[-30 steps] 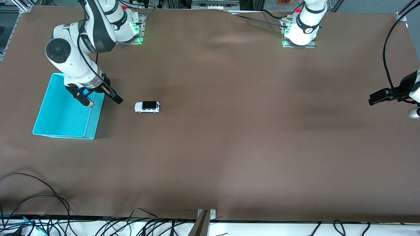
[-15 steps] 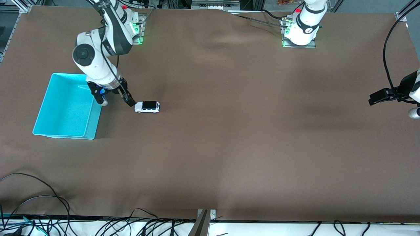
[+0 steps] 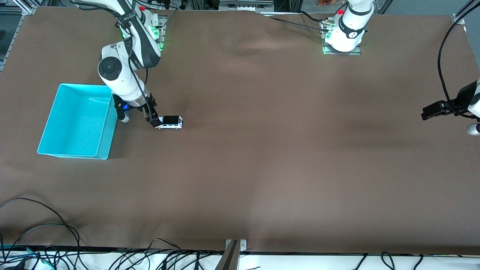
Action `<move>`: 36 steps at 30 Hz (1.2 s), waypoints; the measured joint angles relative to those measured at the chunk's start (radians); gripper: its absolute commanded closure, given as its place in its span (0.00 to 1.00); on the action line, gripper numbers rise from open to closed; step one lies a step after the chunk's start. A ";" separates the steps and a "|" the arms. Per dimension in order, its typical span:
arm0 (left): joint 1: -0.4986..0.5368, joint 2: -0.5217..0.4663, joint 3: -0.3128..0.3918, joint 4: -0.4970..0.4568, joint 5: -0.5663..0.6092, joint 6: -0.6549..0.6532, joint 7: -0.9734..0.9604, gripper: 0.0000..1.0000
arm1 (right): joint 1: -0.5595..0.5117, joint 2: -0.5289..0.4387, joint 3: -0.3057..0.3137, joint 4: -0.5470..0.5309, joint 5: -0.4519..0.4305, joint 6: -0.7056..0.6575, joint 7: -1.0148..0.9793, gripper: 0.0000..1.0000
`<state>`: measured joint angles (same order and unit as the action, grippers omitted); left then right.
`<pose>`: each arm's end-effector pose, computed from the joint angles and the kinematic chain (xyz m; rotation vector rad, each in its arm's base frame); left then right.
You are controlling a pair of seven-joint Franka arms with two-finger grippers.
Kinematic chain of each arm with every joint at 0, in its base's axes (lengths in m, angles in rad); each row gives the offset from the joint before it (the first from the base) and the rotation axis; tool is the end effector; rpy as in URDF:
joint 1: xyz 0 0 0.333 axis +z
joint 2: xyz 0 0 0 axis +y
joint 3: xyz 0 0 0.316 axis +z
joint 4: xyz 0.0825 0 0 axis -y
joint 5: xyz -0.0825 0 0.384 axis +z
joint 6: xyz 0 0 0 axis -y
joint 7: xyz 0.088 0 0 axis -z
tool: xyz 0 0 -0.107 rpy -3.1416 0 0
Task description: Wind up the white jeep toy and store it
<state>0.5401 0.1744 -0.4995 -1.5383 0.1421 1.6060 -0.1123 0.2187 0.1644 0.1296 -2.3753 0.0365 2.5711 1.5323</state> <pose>0.5974 0.0613 0.5531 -3.0696 -0.2224 0.1279 0.4793 0.1741 0.2579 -2.5366 1.7662 0.0220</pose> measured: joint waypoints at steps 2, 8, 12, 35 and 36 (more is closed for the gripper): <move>0.000 0.000 0.000 0.000 0.000 0.000 0.000 0.00 | 0.013 0.013 0.000 0.000 0.000 0.013 0.030 0.00; 0.000 0.000 0.000 0.000 0.000 -0.001 0.000 0.00 | 0.038 0.051 0.000 -0.001 0.000 0.057 0.077 0.00; 0.000 0.000 0.000 0.000 0.000 -0.001 0.000 0.00 | 0.043 0.068 0.000 -0.001 0.000 0.071 0.083 0.00; 0.000 0.000 0.000 0.000 0.000 -0.002 0.001 0.00 | 0.047 0.152 0.000 0.015 -0.002 0.138 0.106 0.00; 0.000 0.000 0.000 0.000 0.000 -0.002 0.001 0.00 | 0.047 0.155 0.000 0.016 -0.003 0.139 0.106 0.00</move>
<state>0.5404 0.1744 -0.4995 -1.5383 0.1421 1.6041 -0.1118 0.2655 0.3198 0.1291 -2.3596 0.0338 2.7100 1.6386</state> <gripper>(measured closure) 0.000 0.000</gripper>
